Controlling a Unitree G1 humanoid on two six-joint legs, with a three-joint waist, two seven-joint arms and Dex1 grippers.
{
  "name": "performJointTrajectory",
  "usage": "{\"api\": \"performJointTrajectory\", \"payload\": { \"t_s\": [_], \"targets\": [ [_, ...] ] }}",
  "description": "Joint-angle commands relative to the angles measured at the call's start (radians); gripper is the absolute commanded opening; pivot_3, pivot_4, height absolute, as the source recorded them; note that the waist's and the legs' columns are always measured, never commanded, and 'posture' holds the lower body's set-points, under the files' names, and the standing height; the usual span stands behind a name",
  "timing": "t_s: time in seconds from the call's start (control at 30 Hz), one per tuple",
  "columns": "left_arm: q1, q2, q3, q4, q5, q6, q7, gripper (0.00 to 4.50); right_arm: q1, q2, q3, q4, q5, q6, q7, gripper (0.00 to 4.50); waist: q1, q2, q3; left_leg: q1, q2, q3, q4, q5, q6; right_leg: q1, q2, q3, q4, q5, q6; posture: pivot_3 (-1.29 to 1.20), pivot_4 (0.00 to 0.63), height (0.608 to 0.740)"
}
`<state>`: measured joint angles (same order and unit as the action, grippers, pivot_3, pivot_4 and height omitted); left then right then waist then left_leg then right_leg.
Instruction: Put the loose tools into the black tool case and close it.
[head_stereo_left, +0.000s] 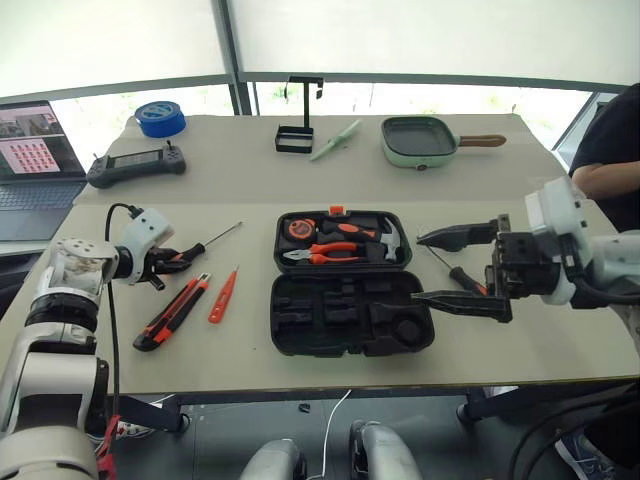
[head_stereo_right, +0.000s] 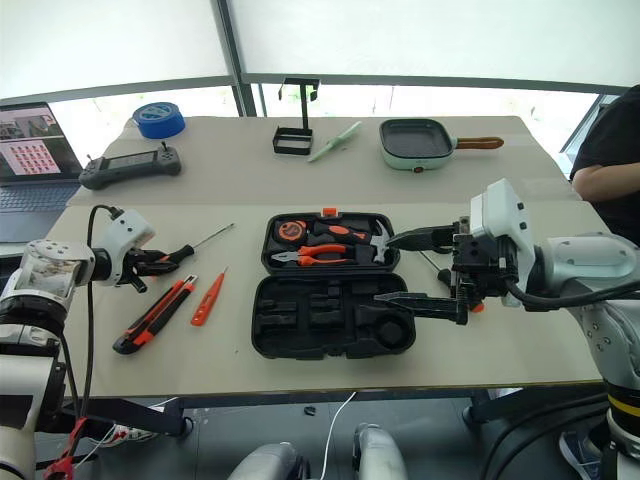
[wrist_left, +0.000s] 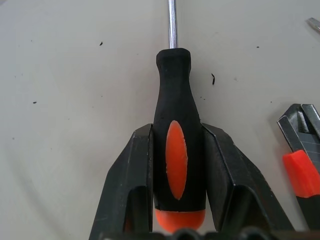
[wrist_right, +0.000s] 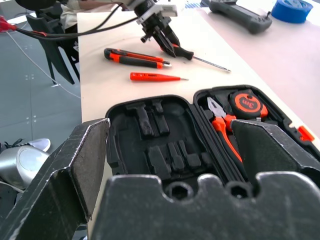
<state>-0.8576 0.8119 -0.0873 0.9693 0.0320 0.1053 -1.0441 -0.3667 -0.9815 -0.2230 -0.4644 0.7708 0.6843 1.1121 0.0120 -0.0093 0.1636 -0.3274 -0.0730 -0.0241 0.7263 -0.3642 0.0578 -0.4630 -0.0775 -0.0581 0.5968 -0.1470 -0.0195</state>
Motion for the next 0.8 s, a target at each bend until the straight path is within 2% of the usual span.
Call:
{"api": "performJointTrajectory", "payload": {
  "t_s": [0.03,0.13,0.27,0.4,0.57,0.8],
  "targets": [
    [-0.123,-0.013,0.058,-0.116,-0.083,-0.018,-0.092,0.88,0.034,-0.021,-0.083,-0.036,0.032,0.015,-0.024,4.5,0.009,-0.003,0.001,-0.006,0.0,-0.001,0.003,0.0,0.0,-0.003,0.0,-0.002,0.001,0.0,0.0,0.0,0.15,0.74],
    [-0.147,-0.046,0.024,-0.287,-0.145,0.065,-0.255,0.88,0.084,-0.021,-0.111,-0.042,0.033,0.019,-0.032,4.5,0.017,-0.005,0.0,-0.018,-0.001,-0.003,0.014,0.0,0.0,-0.012,0.0,-0.008,0.009,0.003,0.0,0.0,0.15,0.74],
    [-0.085,-0.09,-0.096,-0.53,-0.15,0.101,-0.401,0.88,0.152,-0.021,-0.14,-0.047,0.02,0.008,-0.044,4.5,0.013,-0.005,0.0,-0.019,-0.002,-0.003,0.019,0.0,0.001,-0.01,-0.002,-0.007,0.01,0.004,0.001,0.0,0.15,0.74],
    [-0.064,-0.203,-0.187,-0.66,-0.11,0.209,-0.318,0.88,0.213,-0.017,-0.174,-0.061,0.019,0.003,-0.063,4.5,0.01,-0.005,0.0,-0.017,-0.002,-0.003,0.019,-0.001,0.001,-0.009,-0.003,-0.004,0.01,0.004,0.001,0.0,0.15,0.74],
    [-0.04,-0.265,-0.256,-0.705,-0.053,0.277,-0.244,0.88,0.257,-0.016,-0.197,-0.079,0.019,-0.001,-0.074,4.5,0.003,-0.005,0.0,-0.015,0.0,-0.001,0.018,0.0,0.001,-0.01,0.0,0.002,0.012,0.004,0.001,0.0,0.15,0.74],
    [-0.013,-0.299,-0.284,-0.655,-0.008,0.205,-0.186,0.88,0.289,-0.02,-0.224,-0.087,0.015,-0.004,-0.089,4.5,0.007,-0.005,0.001,-0.014,0.0,0.001,0.018,-0.001,0.003,-0.01,0.001,0.005,0.011,0.004,0.001,0.0,0.15,0.74]
  ]
}}
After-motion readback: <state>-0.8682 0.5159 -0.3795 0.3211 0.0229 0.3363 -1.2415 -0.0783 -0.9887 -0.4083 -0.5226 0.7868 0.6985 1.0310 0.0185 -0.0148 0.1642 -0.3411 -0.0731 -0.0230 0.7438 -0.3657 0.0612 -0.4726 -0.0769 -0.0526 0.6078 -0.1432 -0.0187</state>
